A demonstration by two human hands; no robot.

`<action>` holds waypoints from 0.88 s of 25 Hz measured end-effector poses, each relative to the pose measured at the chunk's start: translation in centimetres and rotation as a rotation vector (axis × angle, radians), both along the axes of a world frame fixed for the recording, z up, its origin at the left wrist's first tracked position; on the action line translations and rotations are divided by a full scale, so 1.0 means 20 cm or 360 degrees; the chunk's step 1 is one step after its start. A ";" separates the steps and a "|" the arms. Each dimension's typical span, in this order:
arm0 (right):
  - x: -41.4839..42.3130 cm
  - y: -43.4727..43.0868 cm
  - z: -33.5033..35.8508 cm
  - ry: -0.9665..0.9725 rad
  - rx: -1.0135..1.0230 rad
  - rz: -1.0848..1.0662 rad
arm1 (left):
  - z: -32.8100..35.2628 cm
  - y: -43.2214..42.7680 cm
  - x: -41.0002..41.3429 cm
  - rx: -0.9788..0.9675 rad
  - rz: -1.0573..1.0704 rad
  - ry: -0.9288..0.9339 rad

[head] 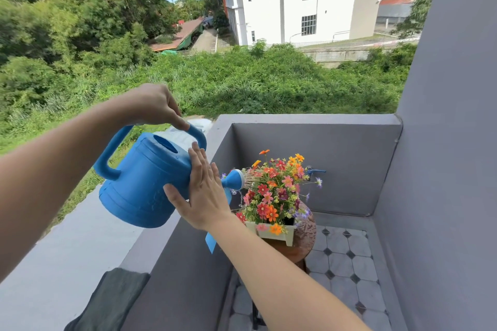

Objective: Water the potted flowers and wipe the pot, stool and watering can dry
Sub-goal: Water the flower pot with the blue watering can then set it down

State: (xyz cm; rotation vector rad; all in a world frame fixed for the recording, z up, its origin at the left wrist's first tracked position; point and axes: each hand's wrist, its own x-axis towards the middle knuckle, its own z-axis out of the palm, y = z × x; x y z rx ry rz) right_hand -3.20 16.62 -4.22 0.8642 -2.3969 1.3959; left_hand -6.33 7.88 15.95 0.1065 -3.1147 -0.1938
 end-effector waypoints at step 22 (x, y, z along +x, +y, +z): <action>0.06 -0.01 -0.03 0.0040 -0.0023 0.0040 | 0.00 -0.04 0.05 0.0089 0.0080 -0.0127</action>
